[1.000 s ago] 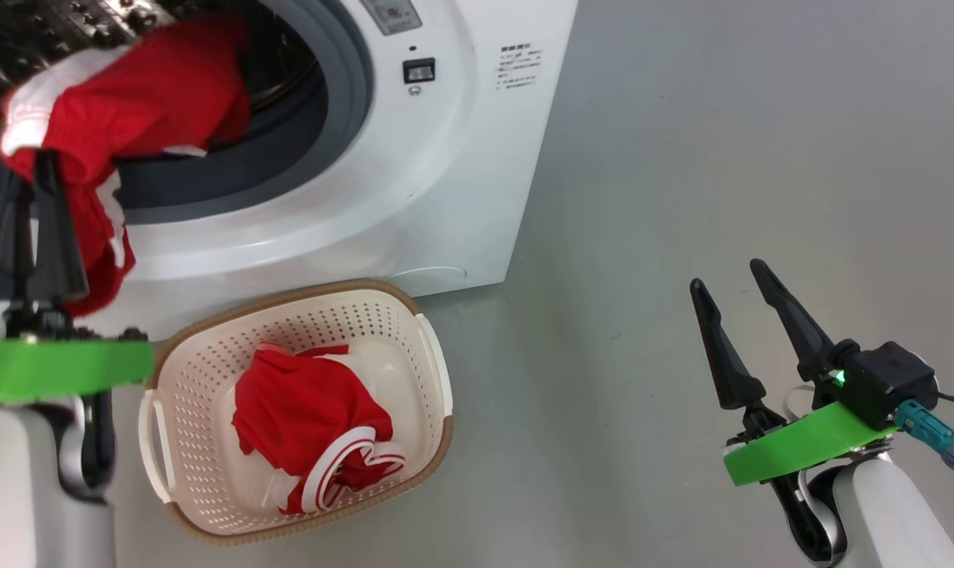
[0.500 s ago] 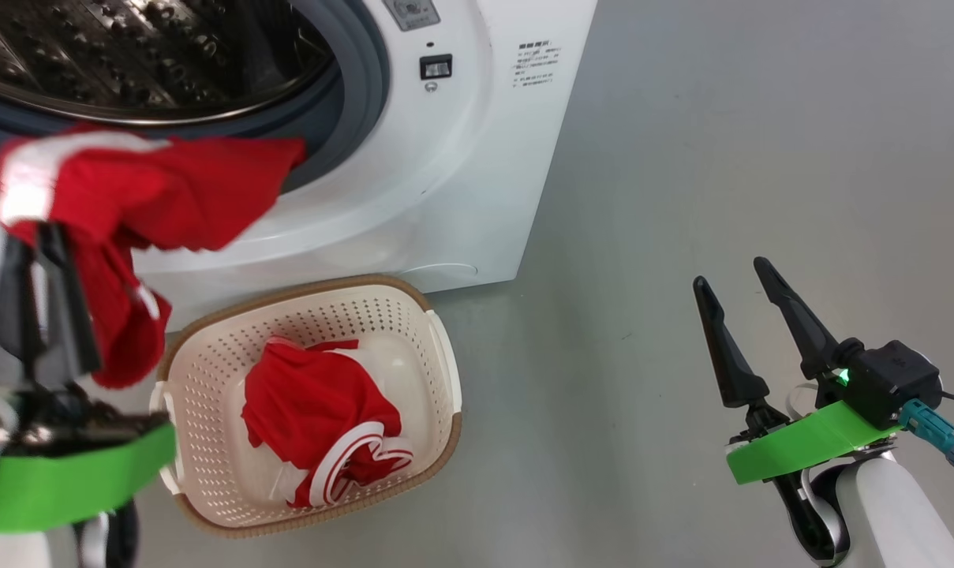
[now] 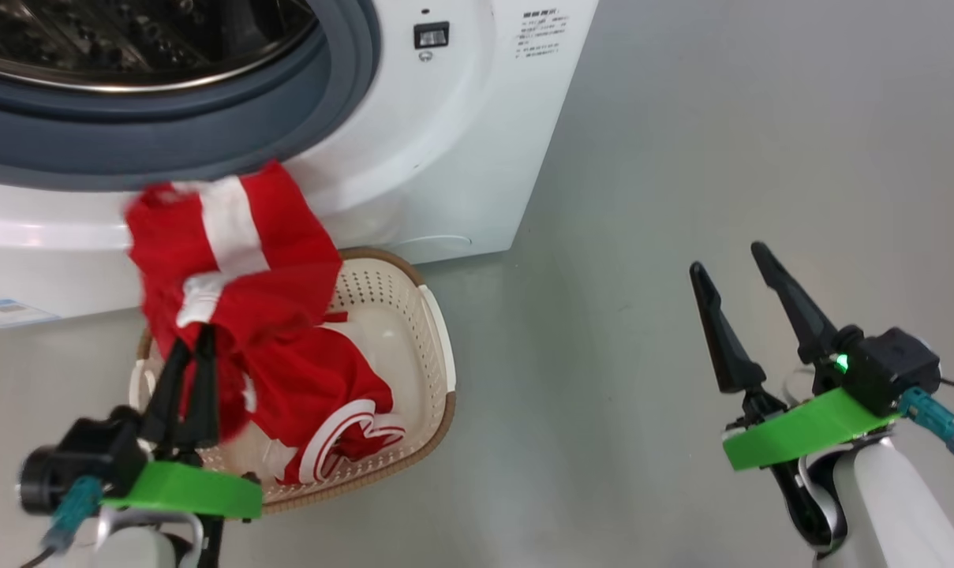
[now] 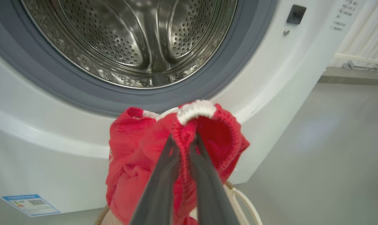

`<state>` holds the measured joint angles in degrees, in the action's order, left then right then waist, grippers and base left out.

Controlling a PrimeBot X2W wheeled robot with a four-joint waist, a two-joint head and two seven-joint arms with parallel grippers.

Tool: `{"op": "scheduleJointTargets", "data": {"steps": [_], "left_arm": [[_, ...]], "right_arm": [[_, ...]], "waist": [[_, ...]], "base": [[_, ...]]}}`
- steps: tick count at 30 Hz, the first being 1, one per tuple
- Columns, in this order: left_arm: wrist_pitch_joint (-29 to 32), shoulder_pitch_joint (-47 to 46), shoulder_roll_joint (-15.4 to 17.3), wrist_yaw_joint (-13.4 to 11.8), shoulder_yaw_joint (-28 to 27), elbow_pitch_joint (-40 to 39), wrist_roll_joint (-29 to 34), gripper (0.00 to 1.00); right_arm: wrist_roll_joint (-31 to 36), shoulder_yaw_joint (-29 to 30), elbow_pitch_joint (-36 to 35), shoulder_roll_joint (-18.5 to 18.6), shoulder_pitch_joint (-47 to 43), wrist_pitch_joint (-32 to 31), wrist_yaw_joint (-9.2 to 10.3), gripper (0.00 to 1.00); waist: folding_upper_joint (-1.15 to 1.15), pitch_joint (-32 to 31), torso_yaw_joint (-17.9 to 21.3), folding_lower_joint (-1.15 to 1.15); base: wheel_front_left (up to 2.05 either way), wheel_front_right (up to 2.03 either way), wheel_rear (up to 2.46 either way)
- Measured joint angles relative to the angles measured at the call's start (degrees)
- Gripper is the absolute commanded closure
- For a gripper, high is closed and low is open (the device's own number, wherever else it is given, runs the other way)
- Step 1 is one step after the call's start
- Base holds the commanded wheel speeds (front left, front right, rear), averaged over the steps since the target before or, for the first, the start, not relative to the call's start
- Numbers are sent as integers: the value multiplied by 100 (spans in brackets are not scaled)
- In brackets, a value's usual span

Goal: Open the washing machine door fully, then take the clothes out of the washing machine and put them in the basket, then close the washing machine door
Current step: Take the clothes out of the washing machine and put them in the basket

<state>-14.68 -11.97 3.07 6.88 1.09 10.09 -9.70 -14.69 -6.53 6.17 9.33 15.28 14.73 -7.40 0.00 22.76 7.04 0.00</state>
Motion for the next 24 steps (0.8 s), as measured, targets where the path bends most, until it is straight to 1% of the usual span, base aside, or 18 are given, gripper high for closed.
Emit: {"op": "scheduleJointTargets", "data": {"steps": [3,5,11,14,17,18,24], "left_arm": [[0,-176,23,3,100,335,33,100],[1,-386,47,41,207,708,67,100],[5,-905,103,42,479,1920,113,100],[5,-1185,191,42,577,2536,107,100],[5,-1432,249,42,636,3056,93,100],[5,-1596,265,42,671,3349,83,100],[5,-2082,437,43,701,4263,83,100]], "right_arm": [[0,-1,-13,-7,92,0,0,0],[0,-5,-21,-20,143,0,0,0],[0,-25,-24,-60,216,0,0,0],[0,-34,-38,-83,322,0,0,0],[0,-36,-65,-110,383,0,0,0],[0,-41,-69,-151,384,0,0,0],[0,-175,-71,-218,565,0,0,0]], "waist": [[0,65,17,0],[0,123,36,0],[0,300,110,0],[0,398,162,0],[0,504,217,0],[0,584,253,0],[0,834,381,0]], "base": [[0,0,0],[0,0,0],[0,0,0],[0,0,0],[0,0,0],[0,0,0],[0,0,0]]}}
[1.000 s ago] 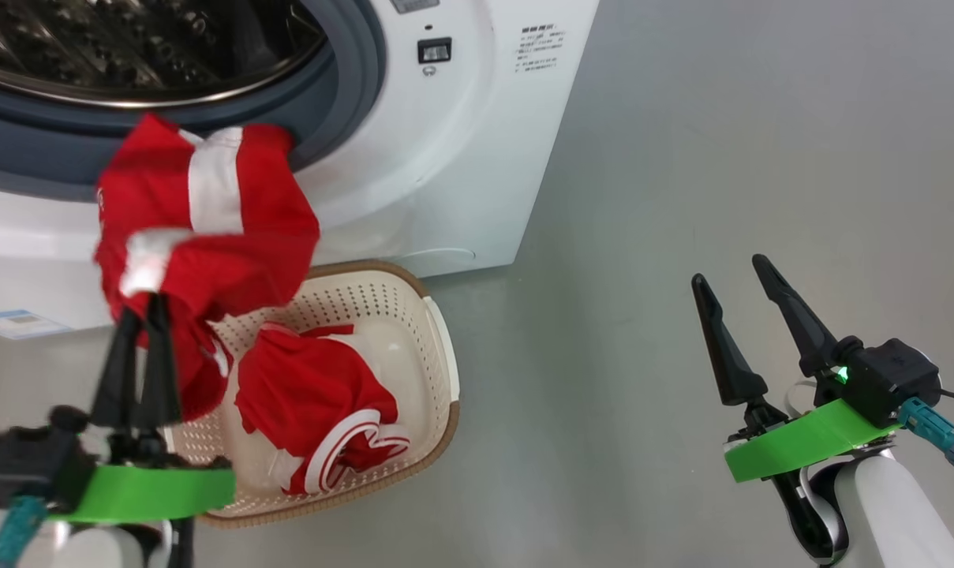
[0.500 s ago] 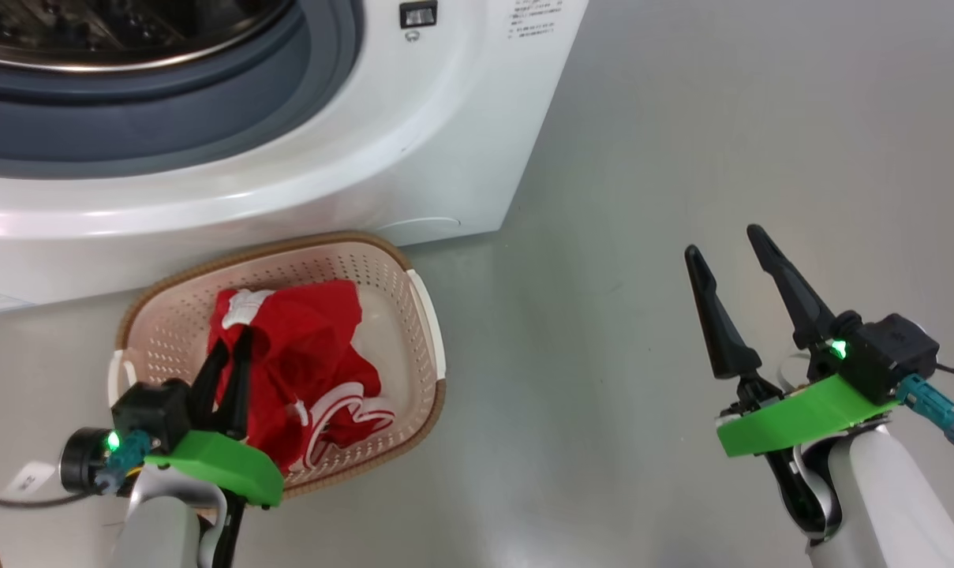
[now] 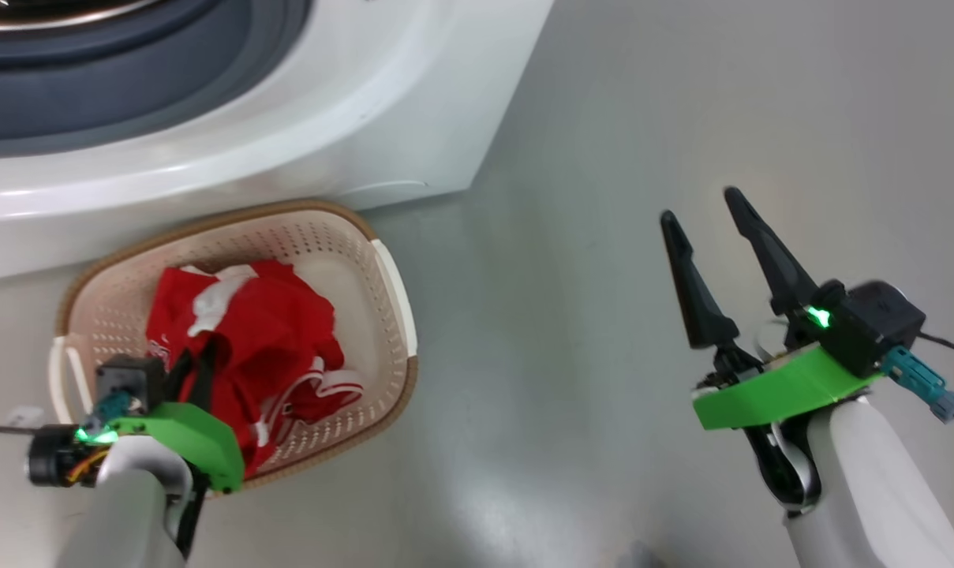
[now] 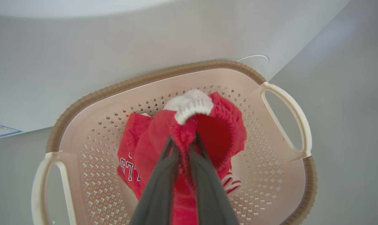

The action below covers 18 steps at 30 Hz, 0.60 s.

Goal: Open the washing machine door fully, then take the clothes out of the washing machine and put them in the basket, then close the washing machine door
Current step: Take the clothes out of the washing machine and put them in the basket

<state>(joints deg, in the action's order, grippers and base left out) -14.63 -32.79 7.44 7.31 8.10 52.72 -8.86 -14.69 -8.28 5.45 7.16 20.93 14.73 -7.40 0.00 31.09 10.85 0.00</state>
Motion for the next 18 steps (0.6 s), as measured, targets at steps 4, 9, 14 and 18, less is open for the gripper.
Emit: {"op": "scheduleJointTargets", "data": {"steps": [4,9,14,18], "left_arm": [[0,-316,79,0,-15,482,3,100],[0,-763,158,-8,-43,1002,23,93],[0,-941,172,-58,-42,1272,31,87],[0,-1046,179,-60,-43,1419,31,59]], "right_arm": [[-2,-62,-10,-43,136,0,0,0],[-9,-162,-5,-116,187,0,0,0],[-9,-210,5,-164,375,0,0,0],[-9,-212,11,-167,381,0,0,0]], "waist": [[0,175,106,0],[0,431,260,0],[0,573,402,0],[0,622,481,0]], "base": [[0,0,0],[0,0,0],[0,0,0],[0,0,0]]}}
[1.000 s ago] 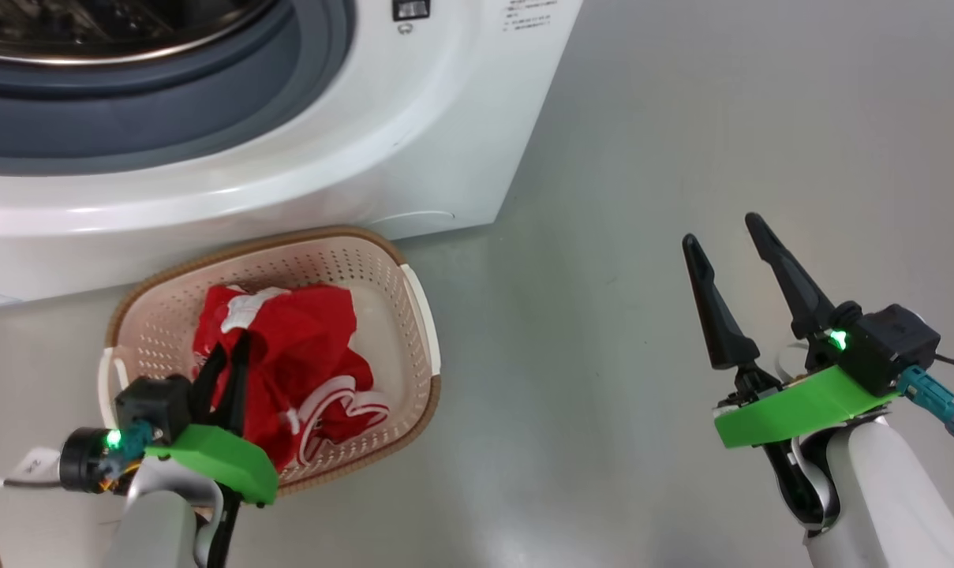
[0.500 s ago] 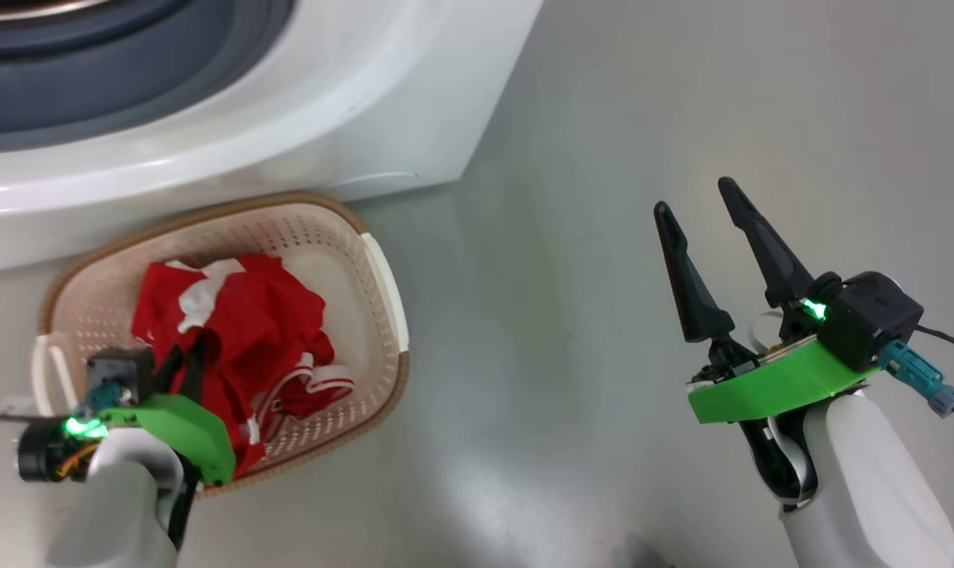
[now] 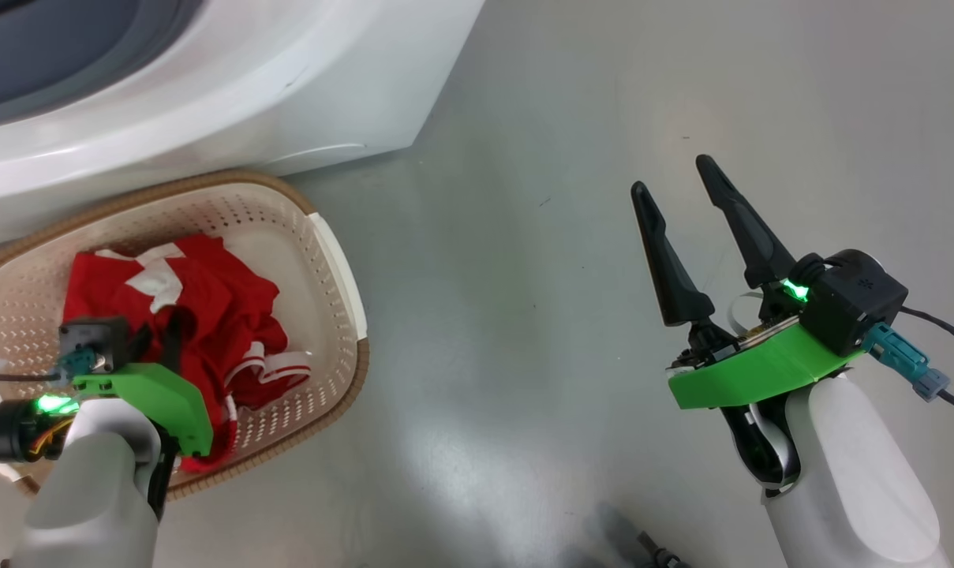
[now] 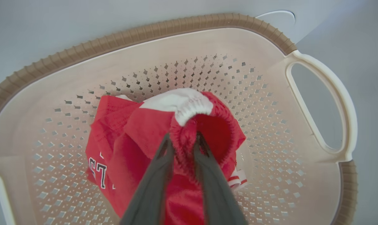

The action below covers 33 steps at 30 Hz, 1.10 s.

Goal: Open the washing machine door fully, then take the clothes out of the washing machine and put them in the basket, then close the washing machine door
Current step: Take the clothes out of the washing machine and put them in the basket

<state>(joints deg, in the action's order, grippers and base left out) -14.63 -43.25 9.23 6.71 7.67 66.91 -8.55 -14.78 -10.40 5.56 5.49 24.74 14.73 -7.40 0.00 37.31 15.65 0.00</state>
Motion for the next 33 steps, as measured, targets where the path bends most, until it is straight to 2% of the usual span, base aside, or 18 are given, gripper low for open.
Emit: {"op": "scheduleJointTargets", "data": {"steps": [1,2,13,33], "left_arm": [[0,-26,-2,-7,-1,45,0,14],[0,-49,-2,-7,-4,79,-1,0],[0,-27,-29,-5,-198,-207,-159,0],[0,1023,-283,56,-847,-2050,-337,0]], "right_arm": [[0,0,5,-1,0,0,0,0],[0,-1,9,-4,0,0,0,0],[0,34,92,31,-16,0,0,0],[1,216,210,319,-456,0,0,0]], "waist": [[0,-4,6,0],[0,-14,7,0],[0,-297,-110,0],[0,-1269,-553,0]], "base": [[0,0,0],[0,0,0],[0,0,0],[0,0,0]]}}
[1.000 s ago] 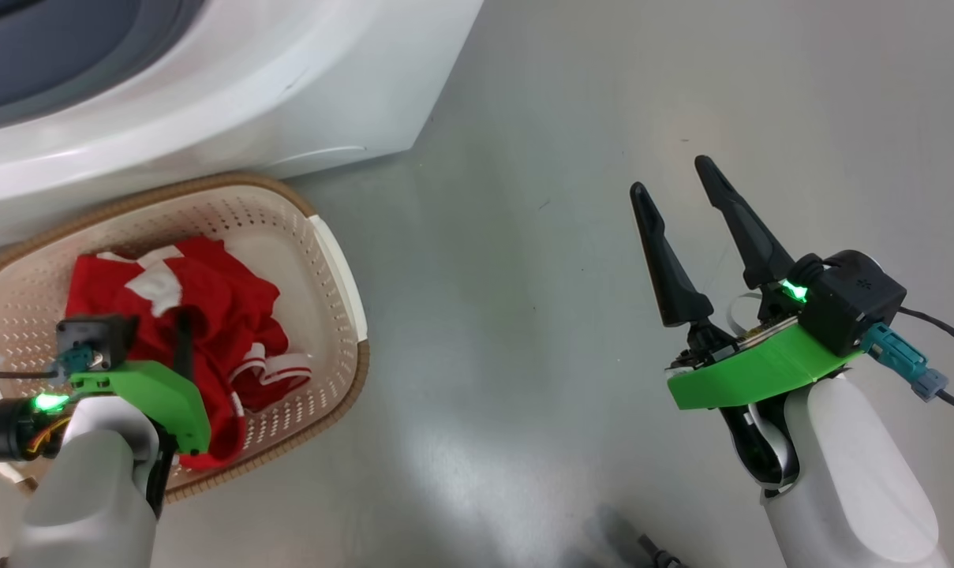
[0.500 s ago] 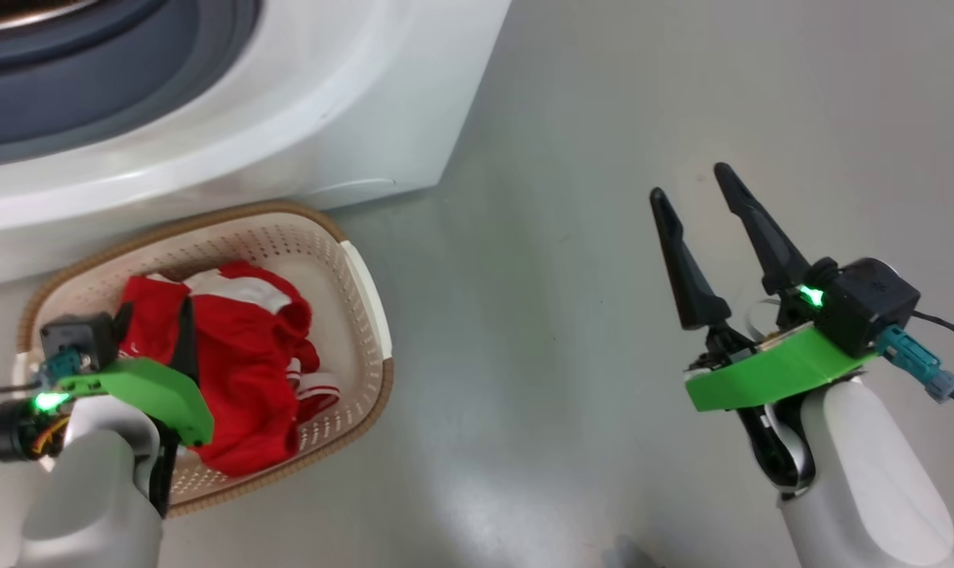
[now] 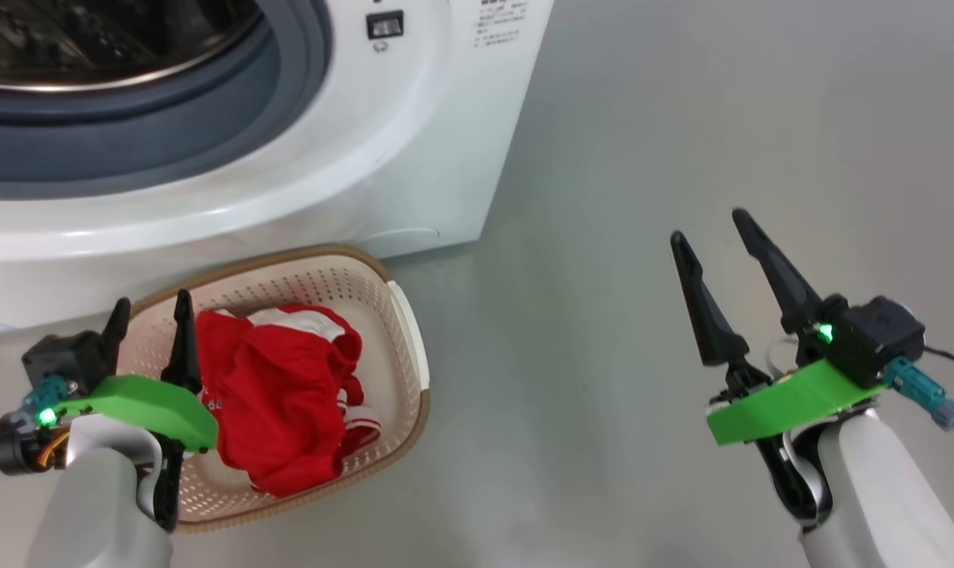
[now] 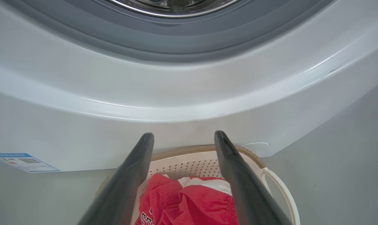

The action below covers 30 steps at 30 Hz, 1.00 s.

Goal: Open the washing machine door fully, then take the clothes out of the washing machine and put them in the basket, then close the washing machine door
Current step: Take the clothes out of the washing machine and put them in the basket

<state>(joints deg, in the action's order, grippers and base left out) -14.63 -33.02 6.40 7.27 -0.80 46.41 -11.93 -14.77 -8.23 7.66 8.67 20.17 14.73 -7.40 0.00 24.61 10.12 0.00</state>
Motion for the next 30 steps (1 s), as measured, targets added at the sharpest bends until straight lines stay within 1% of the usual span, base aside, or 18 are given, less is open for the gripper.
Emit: {"op": "scheduleJointTargets", "data": {"steps": [5,8,18,30], "left_arm": [[0,251,-87,3,-130,-383,44,0],[0,502,-125,3,-256,-747,138,0],[0,993,-253,3,-343,-1528,219,0],[-1,1913,-290,4,-582,-2602,277,0]], "right_arm": [[0,27,25,45,-205,0,0,0],[0,53,45,86,-303,0,0,0],[0,145,51,190,-569,0,0,0],[0,211,71,209,-994,0,0,0]], "waist": [[0,-219,-79,0],[0,-438,-150,0],[0,-863,-285,0],[0,-1341,-359,0]], "base": [[0,0,0],[0,0,0],[0,0,0],[0,0,0]]}}
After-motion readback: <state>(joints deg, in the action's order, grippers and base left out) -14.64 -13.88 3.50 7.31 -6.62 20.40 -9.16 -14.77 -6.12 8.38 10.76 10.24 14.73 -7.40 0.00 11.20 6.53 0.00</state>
